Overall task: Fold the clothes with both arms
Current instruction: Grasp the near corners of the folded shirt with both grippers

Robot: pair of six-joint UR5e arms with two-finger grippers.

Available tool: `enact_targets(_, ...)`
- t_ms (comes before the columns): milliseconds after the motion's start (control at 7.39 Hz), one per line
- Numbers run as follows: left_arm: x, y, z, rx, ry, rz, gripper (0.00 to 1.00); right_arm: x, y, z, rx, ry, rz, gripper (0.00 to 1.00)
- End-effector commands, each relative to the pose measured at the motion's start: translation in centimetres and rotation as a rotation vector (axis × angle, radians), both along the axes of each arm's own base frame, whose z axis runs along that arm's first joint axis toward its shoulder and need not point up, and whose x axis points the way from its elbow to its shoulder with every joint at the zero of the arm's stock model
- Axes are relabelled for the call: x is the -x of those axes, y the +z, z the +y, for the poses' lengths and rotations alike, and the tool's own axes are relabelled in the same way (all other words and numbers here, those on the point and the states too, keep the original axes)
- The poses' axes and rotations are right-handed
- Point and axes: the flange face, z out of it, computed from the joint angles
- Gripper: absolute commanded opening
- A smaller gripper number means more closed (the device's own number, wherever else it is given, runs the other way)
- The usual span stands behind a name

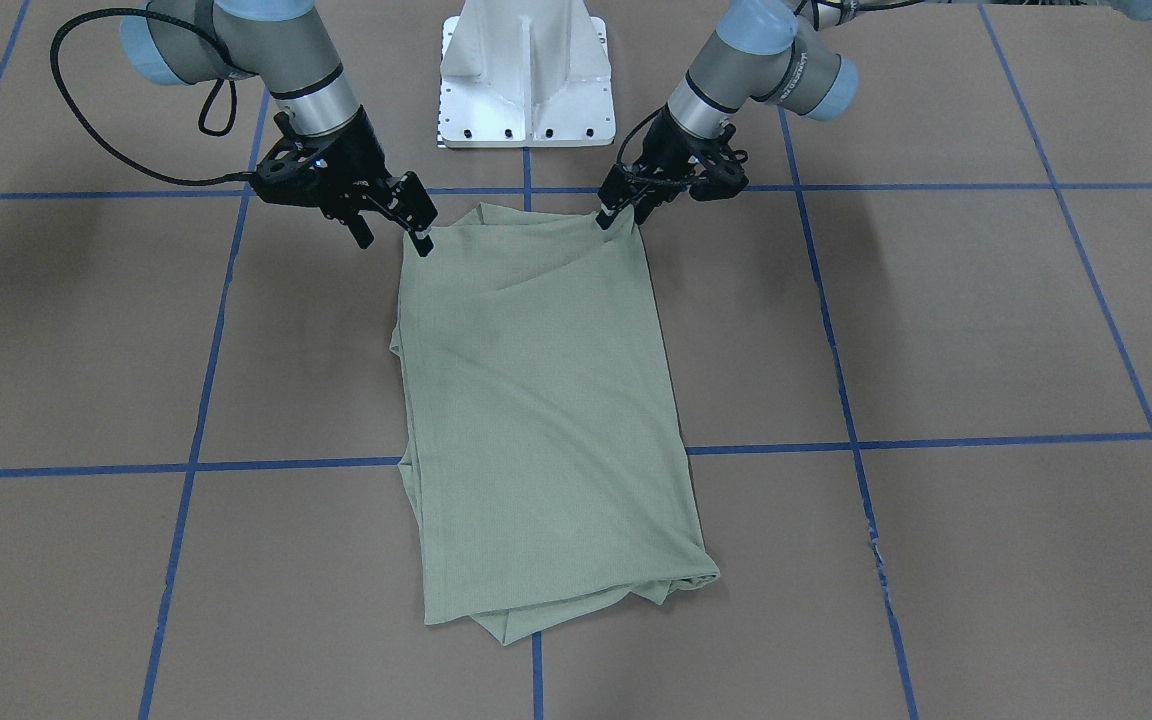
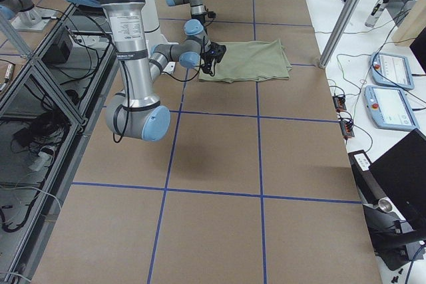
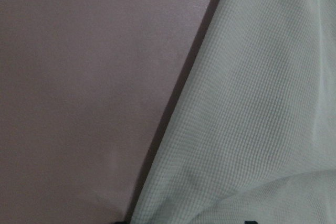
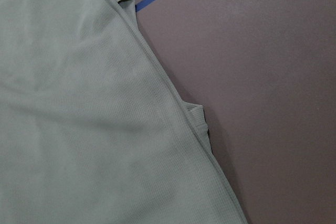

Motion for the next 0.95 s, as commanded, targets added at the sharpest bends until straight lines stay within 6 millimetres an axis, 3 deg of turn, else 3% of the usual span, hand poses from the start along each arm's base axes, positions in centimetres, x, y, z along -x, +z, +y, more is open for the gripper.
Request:
enact_targets(0,0.2,-0.5,0.1,-0.004,0.001,0.009,0.00,1.2,0.5,1.3,0.017,0.017,0.006,1.00)
enact_targets(406,1.4,-2.3,0.3,-0.011,0.003,0.048,0.00,4.8,0.2,4.8,0.188,0.117,0.021,1.00)
enact_targets(541,1.4,-2.3,0.3,-0.011,0.004,0.048,0.00,6.4,-1.5,5.2,0.258,0.148,0.057,1.00)
enact_targets(812,1.4,-2.5,0.3,-0.012,0.004,0.051,0.00,7.9,-0.6,6.6,0.297,0.157,0.110,1.00)
